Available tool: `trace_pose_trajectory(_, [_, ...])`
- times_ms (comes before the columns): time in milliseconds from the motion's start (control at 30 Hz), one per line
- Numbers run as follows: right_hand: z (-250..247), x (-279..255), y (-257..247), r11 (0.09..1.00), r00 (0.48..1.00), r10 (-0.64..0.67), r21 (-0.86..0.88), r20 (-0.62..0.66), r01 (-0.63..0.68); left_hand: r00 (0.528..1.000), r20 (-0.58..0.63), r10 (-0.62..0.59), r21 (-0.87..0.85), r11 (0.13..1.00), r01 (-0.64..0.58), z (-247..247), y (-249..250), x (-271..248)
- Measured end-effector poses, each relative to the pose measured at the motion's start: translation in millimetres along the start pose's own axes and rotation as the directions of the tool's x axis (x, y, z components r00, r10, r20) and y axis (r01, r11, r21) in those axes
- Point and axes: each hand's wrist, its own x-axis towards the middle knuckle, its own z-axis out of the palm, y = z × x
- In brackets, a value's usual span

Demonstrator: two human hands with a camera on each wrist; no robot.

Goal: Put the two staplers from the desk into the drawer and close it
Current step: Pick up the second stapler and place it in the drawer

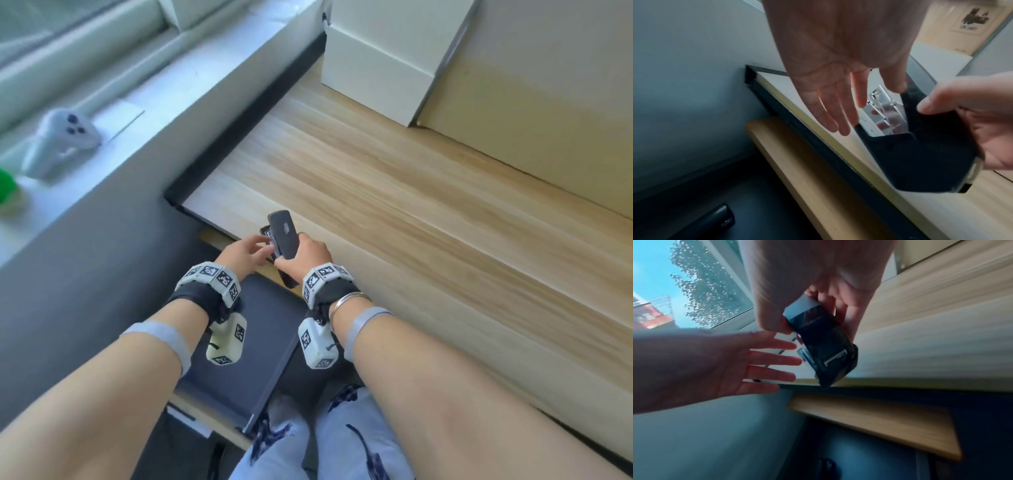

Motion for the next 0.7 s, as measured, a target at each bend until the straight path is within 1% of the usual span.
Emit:
trace_pose_trajectory(100, [28,-8,-13,0.999,0.998,-0.050,-0.020,0.045,0.051,0.993,0.003,-0.118,-0.175,0.978,0.117,-14,-18,-13])
trace_pose_trajectory(167, [47,-10,-20,0.994,0.991,-0.082,-0.066,0.109,0.090,0.983,0.027,-0.179,-0.233,0.956,0.181,-20,-28,-20])
trace_pose_trajectory(233, [65,-11,-23,0.988,0.981,-0.109,-0.091,0.158,0.124,0.978,0.017,-0.207,-0.183,0.961,0.207,-21,-36,-23])
trace_pose_trajectory(300, [81,-12,-24,0.984,0.980,-0.118,-0.115,0.161,0.137,0.976,-0.024,-0.217,-0.076,0.974,0.215,-18,-46,-25])
trace_pose_trajectory(333, [87,-12,-22,0.981,0.979,-0.128,-0.124,0.158,0.148,0.975,-0.036,-0.217,-0.057,0.975,0.215,-16,-52,-25])
trace_pose_trajectory(400, [97,-10,-18,0.975,0.973,-0.152,-0.132,0.171,0.176,0.971,-0.028,-0.237,-0.046,0.971,0.235,-11,-66,-23])
trace_pose_trajectory(533, [107,-3,-6,0.972,0.951,-0.155,-0.128,0.268,0.195,0.970,-0.001,-0.245,0.022,0.969,0.245,-2,-89,-17])
trace_pose_trajectory(600, [108,0,-2,0.964,0.941,-0.164,-0.156,0.297,0.217,0.972,0.000,-0.236,0.065,0.970,0.236,3,-99,-16])
trace_pose_trajectory(633, [105,2,-1,0.958,0.941,-0.182,-0.166,0.284,0.236,0.970,0.000,-0.242,0.085,0.967,0.241,5,-103,-16])
trace_pose_trajectory(700, [92,9,0,0.945,0.953,-0.240,-0.179,0.186,0.273,0.966,0.006,-0.258,0.124,0.959,0.256,9,-113,-14])
